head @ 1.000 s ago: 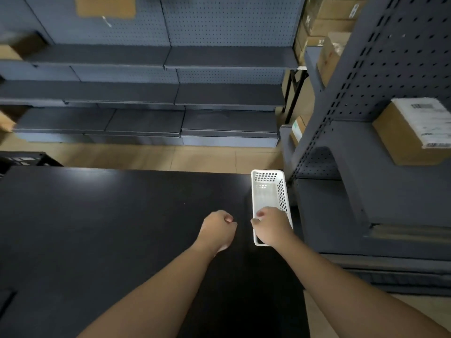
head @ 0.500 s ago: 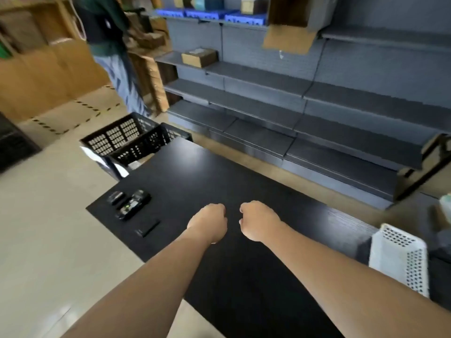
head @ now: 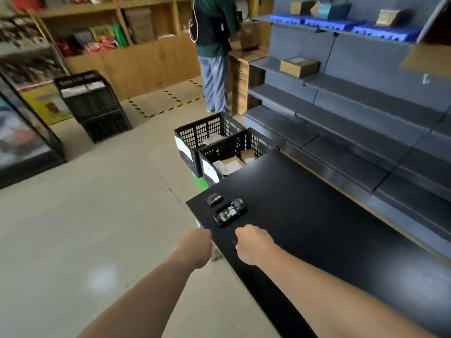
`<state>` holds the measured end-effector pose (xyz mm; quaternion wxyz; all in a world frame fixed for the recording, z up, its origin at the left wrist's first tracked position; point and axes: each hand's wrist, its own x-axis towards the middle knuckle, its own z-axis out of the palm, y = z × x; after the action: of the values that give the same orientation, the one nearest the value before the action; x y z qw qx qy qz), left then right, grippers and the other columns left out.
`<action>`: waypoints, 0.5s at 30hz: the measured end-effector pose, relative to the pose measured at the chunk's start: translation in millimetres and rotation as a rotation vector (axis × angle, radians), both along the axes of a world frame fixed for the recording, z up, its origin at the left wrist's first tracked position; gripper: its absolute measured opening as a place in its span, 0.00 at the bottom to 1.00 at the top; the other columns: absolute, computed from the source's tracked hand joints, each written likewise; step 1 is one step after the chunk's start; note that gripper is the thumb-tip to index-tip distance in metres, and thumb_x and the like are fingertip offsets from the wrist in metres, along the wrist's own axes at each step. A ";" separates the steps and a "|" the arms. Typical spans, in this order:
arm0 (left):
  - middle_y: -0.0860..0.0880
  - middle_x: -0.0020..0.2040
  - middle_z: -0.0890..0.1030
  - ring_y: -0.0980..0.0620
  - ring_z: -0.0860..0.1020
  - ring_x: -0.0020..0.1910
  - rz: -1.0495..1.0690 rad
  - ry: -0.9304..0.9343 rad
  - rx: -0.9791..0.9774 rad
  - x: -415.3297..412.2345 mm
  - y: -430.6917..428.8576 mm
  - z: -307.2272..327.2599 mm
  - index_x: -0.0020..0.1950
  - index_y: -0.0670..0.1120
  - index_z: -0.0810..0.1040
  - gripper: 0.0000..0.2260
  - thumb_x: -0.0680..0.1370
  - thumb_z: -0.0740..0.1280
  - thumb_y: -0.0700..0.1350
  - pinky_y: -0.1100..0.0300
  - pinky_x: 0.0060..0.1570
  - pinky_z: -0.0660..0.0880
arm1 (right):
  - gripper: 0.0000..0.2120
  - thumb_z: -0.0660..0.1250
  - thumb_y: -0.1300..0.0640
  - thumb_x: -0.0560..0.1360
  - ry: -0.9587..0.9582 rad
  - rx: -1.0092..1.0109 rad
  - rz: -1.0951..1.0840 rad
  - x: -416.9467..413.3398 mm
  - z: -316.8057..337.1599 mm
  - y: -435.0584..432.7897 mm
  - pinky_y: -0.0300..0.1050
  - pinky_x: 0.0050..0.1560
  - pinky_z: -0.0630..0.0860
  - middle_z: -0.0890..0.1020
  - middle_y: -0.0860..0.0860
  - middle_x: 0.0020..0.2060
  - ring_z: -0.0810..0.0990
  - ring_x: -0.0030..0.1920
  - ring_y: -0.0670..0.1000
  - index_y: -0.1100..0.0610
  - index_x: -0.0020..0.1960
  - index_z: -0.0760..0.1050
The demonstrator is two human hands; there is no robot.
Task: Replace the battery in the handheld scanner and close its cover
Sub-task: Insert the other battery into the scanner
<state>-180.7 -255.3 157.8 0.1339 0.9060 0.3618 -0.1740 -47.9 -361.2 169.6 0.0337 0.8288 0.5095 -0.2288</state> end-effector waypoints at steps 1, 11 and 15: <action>0.45 0.61 0.77 0.43 0.76 0.60 0.019 0.004 -0.014 -5.8 12.5 -3.2 0.61 0.45 0.75 0.12 0.81 0.58 0.45 0.51 0.56 0.75 | 0.08 0.62 0.60 0.77 0.002 -0.003 0.014 -4.3 -4.9 16.2 0.49 0.49 0.70 0.80 0.56 0.53 0.79 0.54 0.59 0.57 0.54 0.75; 0.45 0.63 0.75 0.43 0.75 0.61 -0.011 0.154 -0.006 1.4 156.7 -29.6 0.65 0.46 0.72 0.14 0.82 0.56 0.47 0.50 0.56 0.72 | 0.11 0.63 0.63 0.75 -0.020 -0.017 0.167 -1.7 -56.0 176.7 0.52 0.54 0.73 0.79 0.57 0.56 0.77 0.57 0.59 0.58 0.57 0.75; 0.45 0.64 0.74 0.43 0.74 0.63 -0.069 0.232 -0.057 28.4 222.7 -40.5 0.67 0.46 0.72 0.15 0.83 0.56 0.48 0.50 0.59 0.73 | 0.12 0.62 0.61 0.76 0.043 -0.064 0.109 23.7 -74.3 224.8 0.53 0.57 0.71 0.78 0.57 0.58 0.76 0.60 0.59 0.58 0.60 0.73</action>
<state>-152.3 -32.6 117.3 0.1107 0.8876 0.3385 -0.2923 -24.2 -136.4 95.3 0.0614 0.7931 0.5472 -0.2606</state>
